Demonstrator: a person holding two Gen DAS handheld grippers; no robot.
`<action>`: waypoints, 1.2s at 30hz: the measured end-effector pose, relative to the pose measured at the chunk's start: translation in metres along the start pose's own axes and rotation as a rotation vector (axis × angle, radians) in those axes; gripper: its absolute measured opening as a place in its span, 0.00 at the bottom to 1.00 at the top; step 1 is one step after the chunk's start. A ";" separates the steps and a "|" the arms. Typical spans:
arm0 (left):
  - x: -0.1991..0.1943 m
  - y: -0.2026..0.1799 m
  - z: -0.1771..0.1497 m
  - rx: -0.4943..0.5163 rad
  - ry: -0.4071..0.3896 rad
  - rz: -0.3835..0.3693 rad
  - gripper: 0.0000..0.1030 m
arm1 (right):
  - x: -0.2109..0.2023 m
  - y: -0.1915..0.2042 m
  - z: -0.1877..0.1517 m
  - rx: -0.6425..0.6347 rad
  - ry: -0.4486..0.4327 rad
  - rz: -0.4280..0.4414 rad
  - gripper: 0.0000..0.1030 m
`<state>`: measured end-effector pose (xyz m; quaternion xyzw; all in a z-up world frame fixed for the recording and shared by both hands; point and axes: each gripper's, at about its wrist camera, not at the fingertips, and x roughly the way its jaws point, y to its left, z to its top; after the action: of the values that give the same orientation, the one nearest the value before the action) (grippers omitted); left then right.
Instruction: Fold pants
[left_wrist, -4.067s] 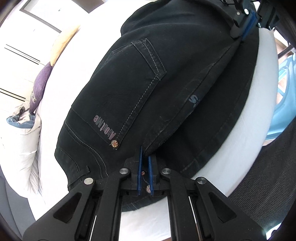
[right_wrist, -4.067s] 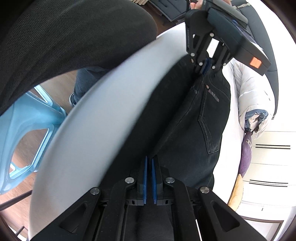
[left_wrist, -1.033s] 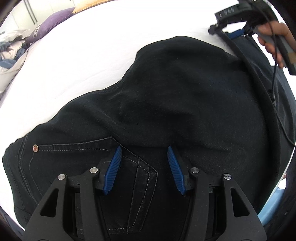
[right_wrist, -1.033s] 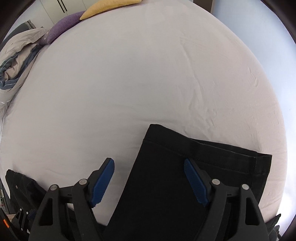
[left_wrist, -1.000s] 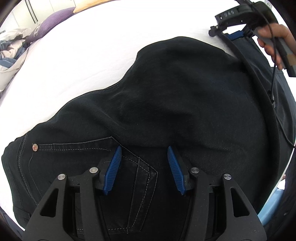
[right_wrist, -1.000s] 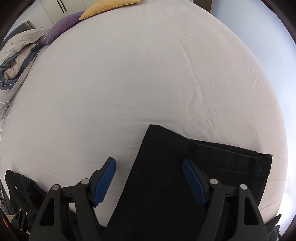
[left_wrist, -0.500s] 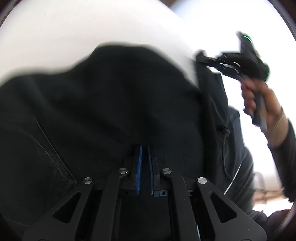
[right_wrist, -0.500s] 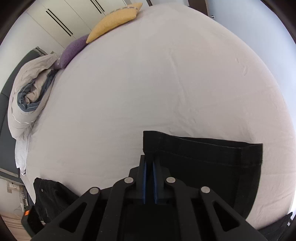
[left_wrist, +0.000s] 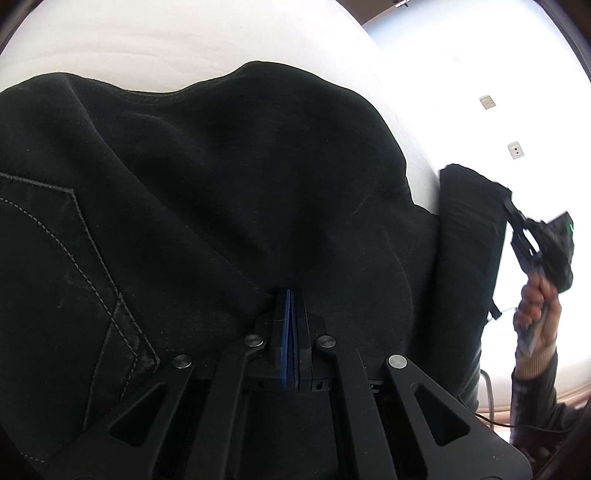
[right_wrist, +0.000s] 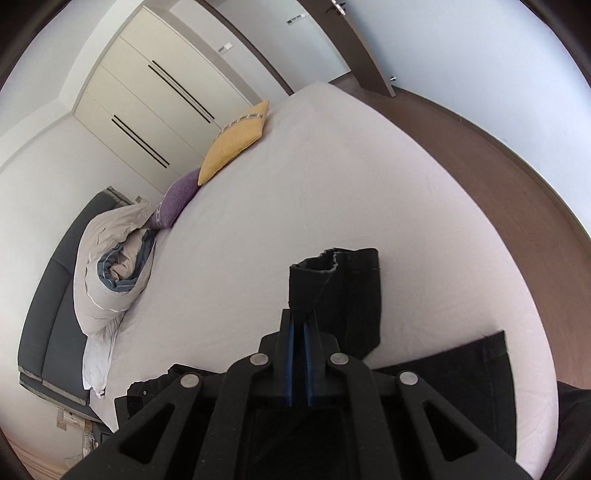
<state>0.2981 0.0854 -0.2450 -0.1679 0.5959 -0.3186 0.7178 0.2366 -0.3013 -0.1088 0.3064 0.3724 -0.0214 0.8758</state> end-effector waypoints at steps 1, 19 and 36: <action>0.001 -0.001 0.000 0.002 0.001 0.005 0.00 | -0.011 -0.007 -0.006 0.009 -0.014 -0.003 0.06; 0.010 -0.026 0.016 -0.035 0.009 0.077 0.00 | -0.081 -0.107 -0.127 0.264 0.007 -0.148 0.06; 0.012 -0.037 0.014 -0.057 -0.032 0.150 0.00 | -0.089 -0.131 -0.157 0.386 0.060 -0.140 0.04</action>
<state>0.3032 0.0482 -0.2277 -0.1484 0.6042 -0.2440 0.7439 0.0376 -0.3375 -0.2016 0.4425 0.4079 -0.1441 0.7855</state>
